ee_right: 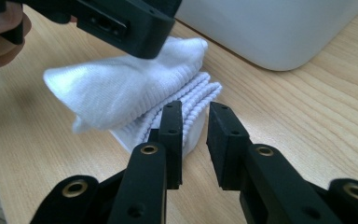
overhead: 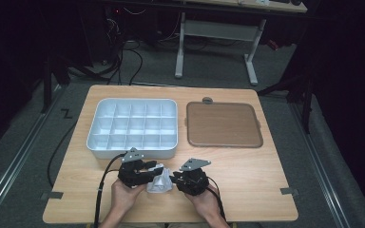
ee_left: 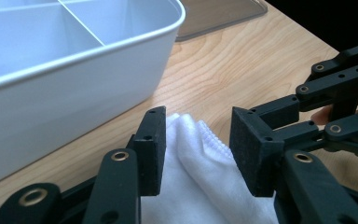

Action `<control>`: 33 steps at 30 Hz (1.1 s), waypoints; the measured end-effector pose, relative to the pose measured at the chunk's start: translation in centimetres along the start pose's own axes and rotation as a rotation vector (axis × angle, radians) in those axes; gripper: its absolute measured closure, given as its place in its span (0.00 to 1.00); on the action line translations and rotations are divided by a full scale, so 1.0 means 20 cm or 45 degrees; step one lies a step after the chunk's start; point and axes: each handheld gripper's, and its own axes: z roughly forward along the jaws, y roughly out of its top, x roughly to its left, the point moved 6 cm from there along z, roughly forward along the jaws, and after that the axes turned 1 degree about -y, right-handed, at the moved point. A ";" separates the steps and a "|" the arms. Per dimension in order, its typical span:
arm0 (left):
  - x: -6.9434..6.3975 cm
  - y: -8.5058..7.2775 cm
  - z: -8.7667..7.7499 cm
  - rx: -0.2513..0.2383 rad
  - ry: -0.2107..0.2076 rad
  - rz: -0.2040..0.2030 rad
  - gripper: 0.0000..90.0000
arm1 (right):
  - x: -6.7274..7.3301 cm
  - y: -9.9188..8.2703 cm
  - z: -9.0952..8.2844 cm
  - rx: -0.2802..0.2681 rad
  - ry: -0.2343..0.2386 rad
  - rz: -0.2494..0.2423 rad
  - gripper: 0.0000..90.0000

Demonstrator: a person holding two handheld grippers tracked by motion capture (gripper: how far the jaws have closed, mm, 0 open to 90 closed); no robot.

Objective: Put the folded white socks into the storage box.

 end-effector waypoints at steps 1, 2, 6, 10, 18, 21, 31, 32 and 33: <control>0.00 0.01 -0.01 -0.005 0.003 0.001 0.63 | 0.00 0.00 -0.01 -0.004 -0.002 -0.004 0.86; 0.01 0.02 -0.02 -0.014 0.012 0.002 0.63 | 0.00 0.00 -0.02 -0.003 -0.004 -0.005 0.86; 0.06 0.04 -0.05 -0.018 0.049 0.010 0.66 | 0.02 0.03 -0.05 -0.031 -0.006 -0.030 0.86; 0.10 0.03 -0.07 -0.016 0.086 0.023 0.67 | 0.04 0.06 -0.07 -0.055 0.006 -0.042 0.86; 0.10 -0.05 -0.06 0.021 0.103 0.053 0.64 | 0.15 0.17 -0.09 -0.099 0.045 -0.109 0.86; 0.09 -0.09 -0.05 0.036 0.104 0.079 0.64 | 0.19 0.19 -0.07 -0.102 0.061 -0.126 0.86; 0.10 -0.17 -0.01 0.072 0.123 0.108 0.64 | 0.16 0.10 0.03 -0.016 0.034 -0.111 0.86; 0.10 -0.17 -0.01 0.075 0.125 0.116 0.63 | 0.14 0.08 0.03 -0.009 0.028 -0.109 0.86; 0.10 -0.18 -0.01 0.074 0.127 0.117 0.63 | 0.14 0.07 0.04 -0.003 0.023 -0.107 0.86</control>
